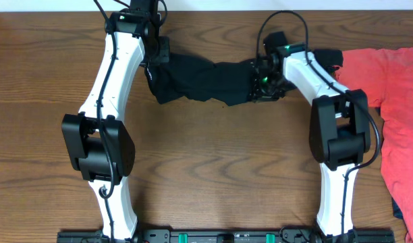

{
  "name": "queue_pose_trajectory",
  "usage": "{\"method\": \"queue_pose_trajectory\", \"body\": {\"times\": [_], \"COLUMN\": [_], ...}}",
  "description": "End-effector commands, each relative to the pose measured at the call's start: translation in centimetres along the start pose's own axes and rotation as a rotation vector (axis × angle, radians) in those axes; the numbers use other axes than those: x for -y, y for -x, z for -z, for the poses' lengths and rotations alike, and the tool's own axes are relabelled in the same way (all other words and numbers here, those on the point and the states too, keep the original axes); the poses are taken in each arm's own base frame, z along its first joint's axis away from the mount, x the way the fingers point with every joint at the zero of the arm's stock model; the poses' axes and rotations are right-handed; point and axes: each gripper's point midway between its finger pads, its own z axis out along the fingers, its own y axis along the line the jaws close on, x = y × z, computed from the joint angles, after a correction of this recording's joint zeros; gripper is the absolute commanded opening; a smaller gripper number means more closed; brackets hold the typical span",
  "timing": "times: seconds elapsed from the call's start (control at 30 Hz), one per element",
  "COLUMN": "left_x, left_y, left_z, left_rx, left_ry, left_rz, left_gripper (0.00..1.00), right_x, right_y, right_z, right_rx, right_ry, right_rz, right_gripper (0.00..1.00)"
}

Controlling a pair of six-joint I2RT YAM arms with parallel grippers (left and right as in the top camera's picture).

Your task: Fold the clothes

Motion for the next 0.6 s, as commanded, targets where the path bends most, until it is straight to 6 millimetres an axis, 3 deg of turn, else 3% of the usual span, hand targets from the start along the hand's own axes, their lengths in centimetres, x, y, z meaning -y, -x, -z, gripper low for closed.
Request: {"method": "queue_pose_trajectory", "body": {"times": [0.0,0.13,0.17,0.4,0.53,0.57], "left_x": [-0.7,-0.8,-0.9,-0.9,-0.9,-0.9], "left_y": [0.3,0.4,0.4,0.4,0.4,0.4], "left_z": [0.7,0.7,0.7,0.7,0.7,0.7], "left_rx": [0.015,0.015,0.015,0.015,0.015,0.015], "left_ry": [0.005,0.006,0.006,0.006,0.006,0.006], "left_rz": [-0.008,-0.005,-0.004,-0.004,-0.004,-0.004], "left_gripper": [0.06,0.06,0.06,0.06,0.06,0.06], "right_x": [2.4,3.5,3.7,5.9,6.1,5.8], "right_y": [-4.6,-4.7,-4.6,-2.4,-0.2,0.5], "right_z": [-5.4,-5.4,-5.3,-4.8,-2.9,-2.3], "right_rx": [-0.167,-0.167,-0.161,-0.076,-0.023,-0.006], "right_ry": [-0.079,-0.079,-0.079,-0.132,-0.177,-0.174], "right_rz": [-0.071,-0.103,-0.107,-0.134,-0.123,-0.118], "right_gripper": [0.30,0.03,0.01,0.01,0.02,0.25]}}
